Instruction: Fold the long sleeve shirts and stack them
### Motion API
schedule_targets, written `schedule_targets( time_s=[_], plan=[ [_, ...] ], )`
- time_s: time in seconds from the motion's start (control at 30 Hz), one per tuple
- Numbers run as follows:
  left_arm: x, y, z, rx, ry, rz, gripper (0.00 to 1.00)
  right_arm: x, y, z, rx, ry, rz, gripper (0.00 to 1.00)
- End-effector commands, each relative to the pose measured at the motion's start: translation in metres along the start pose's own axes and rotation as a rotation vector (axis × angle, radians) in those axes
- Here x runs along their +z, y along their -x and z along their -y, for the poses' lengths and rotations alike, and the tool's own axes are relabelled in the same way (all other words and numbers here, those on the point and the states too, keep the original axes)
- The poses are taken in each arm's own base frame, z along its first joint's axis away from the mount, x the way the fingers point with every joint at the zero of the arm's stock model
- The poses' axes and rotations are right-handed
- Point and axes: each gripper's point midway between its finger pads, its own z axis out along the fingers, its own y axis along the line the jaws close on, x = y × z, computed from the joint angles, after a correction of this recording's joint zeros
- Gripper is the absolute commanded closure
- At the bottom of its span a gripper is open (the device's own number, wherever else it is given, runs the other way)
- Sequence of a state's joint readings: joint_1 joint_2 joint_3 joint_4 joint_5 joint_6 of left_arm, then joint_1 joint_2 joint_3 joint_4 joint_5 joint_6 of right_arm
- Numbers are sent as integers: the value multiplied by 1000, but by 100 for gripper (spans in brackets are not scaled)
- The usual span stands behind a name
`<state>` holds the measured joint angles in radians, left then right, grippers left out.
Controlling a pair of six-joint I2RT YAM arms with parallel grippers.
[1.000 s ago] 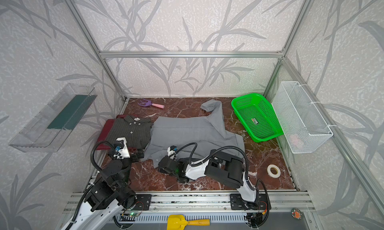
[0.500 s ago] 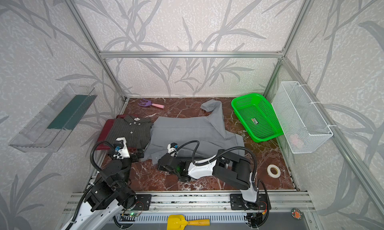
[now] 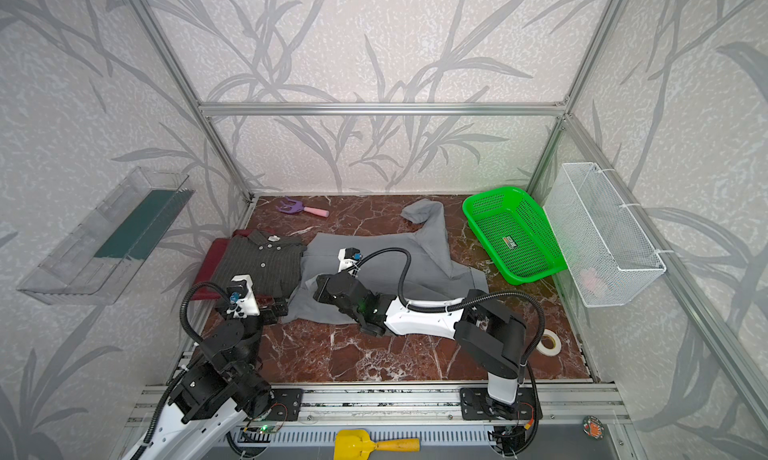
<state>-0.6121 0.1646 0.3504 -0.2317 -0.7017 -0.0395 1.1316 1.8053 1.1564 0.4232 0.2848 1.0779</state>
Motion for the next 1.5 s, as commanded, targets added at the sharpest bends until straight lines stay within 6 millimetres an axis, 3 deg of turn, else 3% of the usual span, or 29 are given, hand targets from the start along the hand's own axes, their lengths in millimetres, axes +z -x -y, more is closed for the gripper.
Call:
schedule_targets(
  time_s=[0.0, 0.07, 0.13, 0.43, 0.53, 0.73, 0.87, 0.93, 1.17, 1.27, 1.4, 1.47],
  plan=[
    [1, -2, -2, -1, 12, 7, 1, -10, 38, -35, -61, 83, 123, 100],
    [1, -2, -2, 1, 13, 8, 1, -8, 44, -39, -112, 87, 163, 100],
    [1, -1, -2, 0, 13, 10, 1, 1, 36, -35, -110, 99, 150, 100],
    [1, -1, -1, 5, 8, 12, 1, 49, -49, -11, -54, 132, 34, 100],
    [1, -1, -1, 7, 7, 13, 1, 58, -67, -4, -35, 142, 20, 100],
    [0, -1, -1, 10, 2, 18, 1, 58, -92, 13, -17, 142, -7, 100],
    [0, -1, 0, 13, -1, 18, 1, 56, -107, 11, 25, 172, -59, 100],
    [0, -1, -1, 13, 0, 18, 1, 51, -110, 8, 29, 179, -70, 97],
    [0, 0, 5, 17, -36, 13, 1, 33, -108, -1, 16, 181, -107, 63],
    [0, -1, 8, 21, -52, 8, 1, 23, -107, -6, 7, 200, -124, 56],
    [0, 2, 18, 33, -109, 11, 1, -7, -79, -14, 18, 219, -91, 54],
    [0, 4, 24, 29, -137, 1, 1, -26, -59, -3, -28, 141, -81, 54]
  ],
)
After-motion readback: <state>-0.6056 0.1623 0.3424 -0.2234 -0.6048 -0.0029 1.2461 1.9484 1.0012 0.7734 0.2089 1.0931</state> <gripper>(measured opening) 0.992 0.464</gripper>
